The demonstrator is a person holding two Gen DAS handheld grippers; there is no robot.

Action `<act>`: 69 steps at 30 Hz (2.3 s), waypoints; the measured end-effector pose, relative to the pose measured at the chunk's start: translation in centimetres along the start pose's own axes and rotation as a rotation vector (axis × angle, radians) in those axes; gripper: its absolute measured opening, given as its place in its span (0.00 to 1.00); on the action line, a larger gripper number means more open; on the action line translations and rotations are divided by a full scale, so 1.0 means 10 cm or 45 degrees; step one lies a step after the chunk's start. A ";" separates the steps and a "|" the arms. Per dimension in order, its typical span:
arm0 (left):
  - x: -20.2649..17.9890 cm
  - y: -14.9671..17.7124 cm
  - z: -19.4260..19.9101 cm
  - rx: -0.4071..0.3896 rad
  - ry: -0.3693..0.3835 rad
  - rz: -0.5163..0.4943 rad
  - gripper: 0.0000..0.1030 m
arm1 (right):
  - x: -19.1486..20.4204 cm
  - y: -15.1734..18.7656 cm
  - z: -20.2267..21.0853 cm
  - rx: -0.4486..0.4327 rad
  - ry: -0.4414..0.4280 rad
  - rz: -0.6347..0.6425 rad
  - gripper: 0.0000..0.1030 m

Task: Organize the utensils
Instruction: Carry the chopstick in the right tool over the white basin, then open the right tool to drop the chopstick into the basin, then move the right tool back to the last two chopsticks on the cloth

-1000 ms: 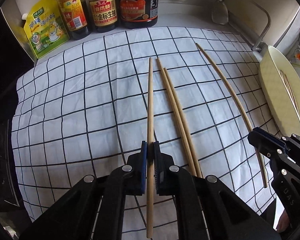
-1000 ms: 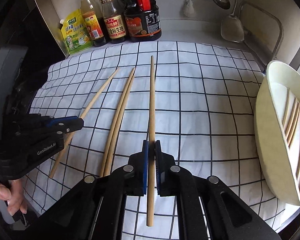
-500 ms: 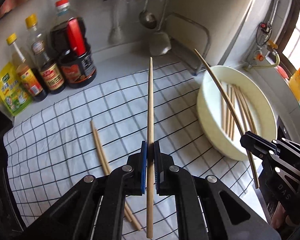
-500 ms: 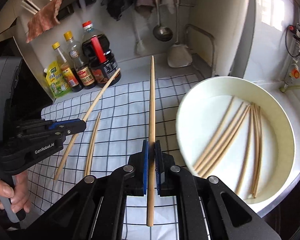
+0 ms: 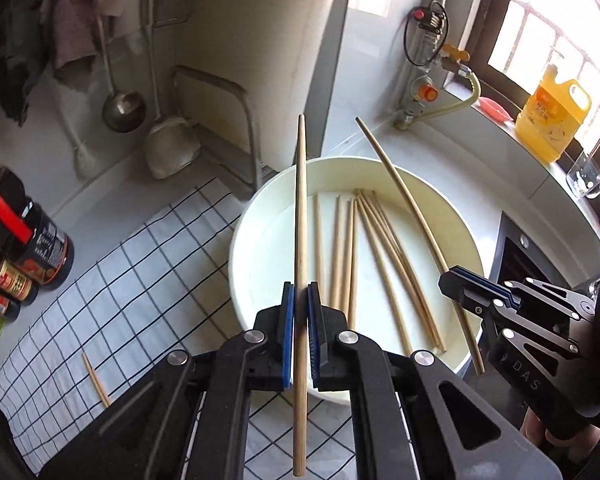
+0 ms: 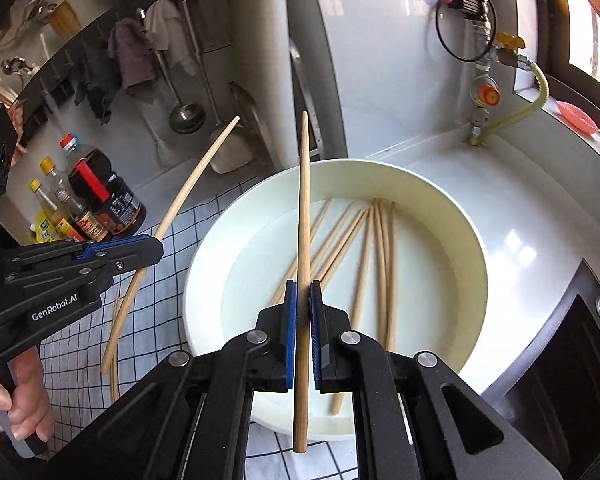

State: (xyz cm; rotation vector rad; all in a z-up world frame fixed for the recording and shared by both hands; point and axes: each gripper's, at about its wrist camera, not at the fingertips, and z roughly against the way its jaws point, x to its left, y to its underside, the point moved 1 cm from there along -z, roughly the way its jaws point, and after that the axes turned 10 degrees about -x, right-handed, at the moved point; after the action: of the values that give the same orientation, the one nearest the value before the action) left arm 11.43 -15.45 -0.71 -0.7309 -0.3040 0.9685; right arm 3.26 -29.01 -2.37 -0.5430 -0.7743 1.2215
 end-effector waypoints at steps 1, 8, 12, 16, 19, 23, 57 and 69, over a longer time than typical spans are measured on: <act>-0.05 -0.03 -0.07 0.011 0.009 -0.018 0.07 | -0.05 -0.01 -0.03 0.000 0.003 -0.013 0.06; -0.30 -0.14 -0.58 0.115 0.063 -0.115 0.07 | -0.37 0.03 -0.31 0.052 0.049 -0.119 0.06; -0.37 -0.15 -0.82 0.156 0.076 -0.144 0.07 | -0.46 0.08 -0.50 0.108 0.061 -0.141 0.06; -0.38 -0.10 -1.01 0.210 0.081 -0.137 0.07 | -0.46 0.17 -0.64 0.160 0.063 -0.144 0.06; -0.38 -0.04 -1.10 0.243 0.075 -0.147 0.07 | -0.48 0.23 -0.68 0.182 0.072 -0.155 0.06; -0.37 -0.01 -1.12 0.263 0.073 -0.155 0.07 | -0.52 0.25 -0.67 0.185 0.094 -0.159 0.06; 0.29 0.34 -0.04 0.107 -0.151 0.044 0.64 | 0.07 0.18 -0.10 0.066 0.012 -0.035 0.29; 0.80 0.78 0.35 0.108 -0.237 0.189 0.68 | 0.69 0.39 -0.14 0.135 -0.091 0.090 0.31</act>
State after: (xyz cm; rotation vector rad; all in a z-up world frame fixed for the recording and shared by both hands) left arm 9.01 -4.53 -4.16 -0.5931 -0.3726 1.1865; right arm 2.96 -21.30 -4.60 -0.4450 -0.7511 1.3451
